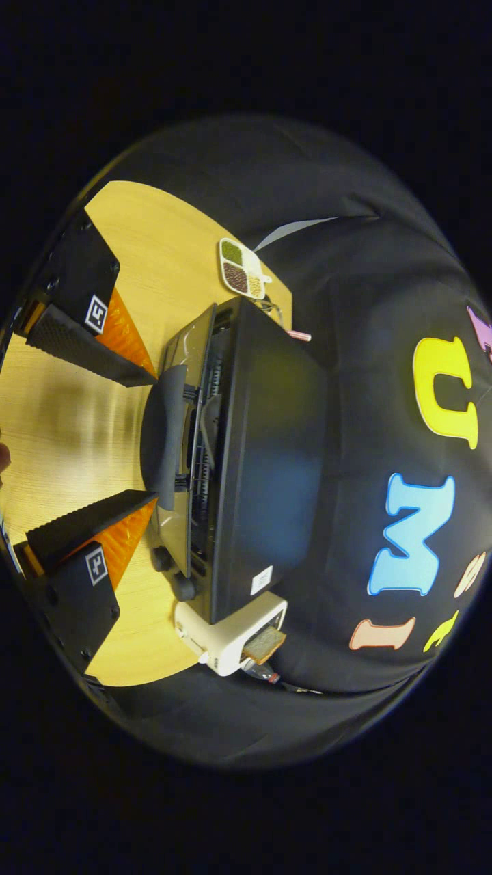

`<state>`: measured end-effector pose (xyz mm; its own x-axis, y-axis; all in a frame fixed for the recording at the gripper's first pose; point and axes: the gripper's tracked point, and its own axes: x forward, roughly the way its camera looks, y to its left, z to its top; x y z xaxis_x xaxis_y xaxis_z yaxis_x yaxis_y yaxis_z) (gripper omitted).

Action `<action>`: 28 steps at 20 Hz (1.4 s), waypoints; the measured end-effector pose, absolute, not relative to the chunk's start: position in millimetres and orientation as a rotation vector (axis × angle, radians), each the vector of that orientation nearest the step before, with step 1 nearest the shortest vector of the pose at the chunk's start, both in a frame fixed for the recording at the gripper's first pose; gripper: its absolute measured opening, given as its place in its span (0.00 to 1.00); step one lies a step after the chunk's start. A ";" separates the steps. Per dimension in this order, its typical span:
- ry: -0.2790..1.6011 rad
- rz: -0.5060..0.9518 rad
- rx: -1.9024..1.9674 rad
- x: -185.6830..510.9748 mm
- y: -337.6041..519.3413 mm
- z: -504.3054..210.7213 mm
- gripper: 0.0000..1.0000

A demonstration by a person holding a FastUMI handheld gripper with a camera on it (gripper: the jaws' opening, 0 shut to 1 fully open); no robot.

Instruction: Open the toaster oven, put the food inside, and close the toaster oven door.

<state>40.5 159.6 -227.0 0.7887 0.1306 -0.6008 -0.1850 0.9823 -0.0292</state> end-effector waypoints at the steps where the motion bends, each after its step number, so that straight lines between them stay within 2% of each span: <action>1: 0.600 0.187 -0.089 49.6 155.6 -218.1 0.97; 4: 0.472 0.225 -0.095 65.4 146.4 -184.5 0.97; 8: 0.335 0.207 -0.127 61.8 114.4 -138.9 0.97; 15: 0.130 0.057 -0.047 7.3 25.9 -62.9 0.96; 21: 0.028 -0.075 -0.033 -52.5 -58.9 -43.6 0.96; 28: 0.050 -0.154 -0.005 -69.4 -105.3 -51.7 0.96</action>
